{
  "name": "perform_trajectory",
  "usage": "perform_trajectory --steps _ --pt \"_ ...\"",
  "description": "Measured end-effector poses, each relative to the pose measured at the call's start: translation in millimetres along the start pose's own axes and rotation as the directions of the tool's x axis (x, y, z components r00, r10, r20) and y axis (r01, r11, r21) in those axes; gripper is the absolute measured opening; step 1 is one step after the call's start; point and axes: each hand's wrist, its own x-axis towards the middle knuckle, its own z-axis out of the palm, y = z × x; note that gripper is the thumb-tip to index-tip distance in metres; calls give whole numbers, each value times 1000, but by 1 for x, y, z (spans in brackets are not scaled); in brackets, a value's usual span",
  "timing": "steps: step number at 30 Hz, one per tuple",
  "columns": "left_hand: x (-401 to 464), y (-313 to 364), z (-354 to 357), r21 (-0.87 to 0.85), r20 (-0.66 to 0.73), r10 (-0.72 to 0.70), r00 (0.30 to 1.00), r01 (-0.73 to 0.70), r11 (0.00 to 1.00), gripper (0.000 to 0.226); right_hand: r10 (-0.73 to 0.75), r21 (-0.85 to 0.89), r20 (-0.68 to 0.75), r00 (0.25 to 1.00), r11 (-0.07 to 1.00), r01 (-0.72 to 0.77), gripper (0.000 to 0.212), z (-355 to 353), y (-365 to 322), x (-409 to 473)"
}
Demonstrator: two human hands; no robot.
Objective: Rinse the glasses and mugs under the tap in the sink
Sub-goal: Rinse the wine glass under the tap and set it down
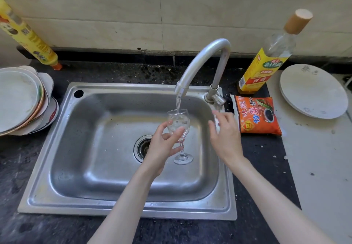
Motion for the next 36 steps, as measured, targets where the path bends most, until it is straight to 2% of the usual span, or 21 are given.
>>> perform_trajectory --steps 3,5,8,10,13,15,17,20,21,22,23,24,25,26,27,28,29,30,31,33,36 --pt "3 -4 0 41 -7 13 1000 -13 999 34 40 268 309 950 955 -128 26 7 -17 -21" --pt "4 -6 2 62 -58 31 998 -27 998 36 69 367 424 903 899 -241 32 12 -21 -25" --pt "4 -8 7 9 -107 26 994 -26 1000 42 130 424 441 888 842 -334 36 18 -23 -23" --pt "5 -9 10 -9 -79 20 997 -20 1000 36 173 437 427 887 820 -370 28 23 -28 -23" --pt "7 -7 11 17 -23 41 999 -41 999 41 169 379 345 923 875 -302 9 27 -32 -22" --pt "12 0 9 56 -25 84 996 -83 995 47 107 398 377 920 878 -265 8 24 -30 -18" --pt "18 12 3 24 43 126 991 -127 992 47 49 526 504 862 774 -352 14 17 -30 -14" --pt "25 24 -3 -191 211 203 956 -164 968 31 -54 635 747 663 354 -687 14 7 -35 -8" --pt "24 26 -4 -228 239 203 950 -149 962 28 -76 613 782 618 271 -742 16 4 -38 -6" --pt "24 26 -4 -232 236 191 953 -135 963 27 -60 603 786 615 289 -744 17 3 -38 -4" --pt "24 24 -3 -218 201 173 964 -128 968 27 -21 602 755 656 420 -679 18 4 -38 -3" --pt "24 22 -2 -191 148 152 977 -123 974 26 16 556 683 731 637 -534 20 6 -38 -4" --pt "26 19 -1 -168 78 128 989 -114 979 23 26 410 569 822 857 -311 22 9 -37 -5" --pt "26 18 1 -159 6 109 994 -106 982 18 -31 168 433 901 985 -47 24 13 -34 -8" --pt "27 17 3 -176 -56 94 994 -103 979 18 -116 -59 332 936 988 143 26 16 -31 -11" --pt "29 15 3 -208 -96 89 991 -107 972 24 -196 -143 266 944 960 240 28 19 -30 -14" --pt "30 14 4 -250 -104 88 991 -112 962 27 -212 -102 260 942 964 245 28 20 -32 -17" --pt "31 15 4 -292 -93 90 992 -113 950 24 -167 47 294 941 986 160 28 19 -34 -17" --pt "30 16 4 -335 -60 81 995 -97 937 19 -69 224 371 926 974 -17 28 18 -35 -13" --pt "29 19 3 -387 34 28 999 -13 922 20 56 465 598 800 788 -403 27 13 -38 -7" --pt "27 24 -2 -347 140 -53 989 99 933 40 -20 567 775 632 465 -680 23 6 -38 -2"
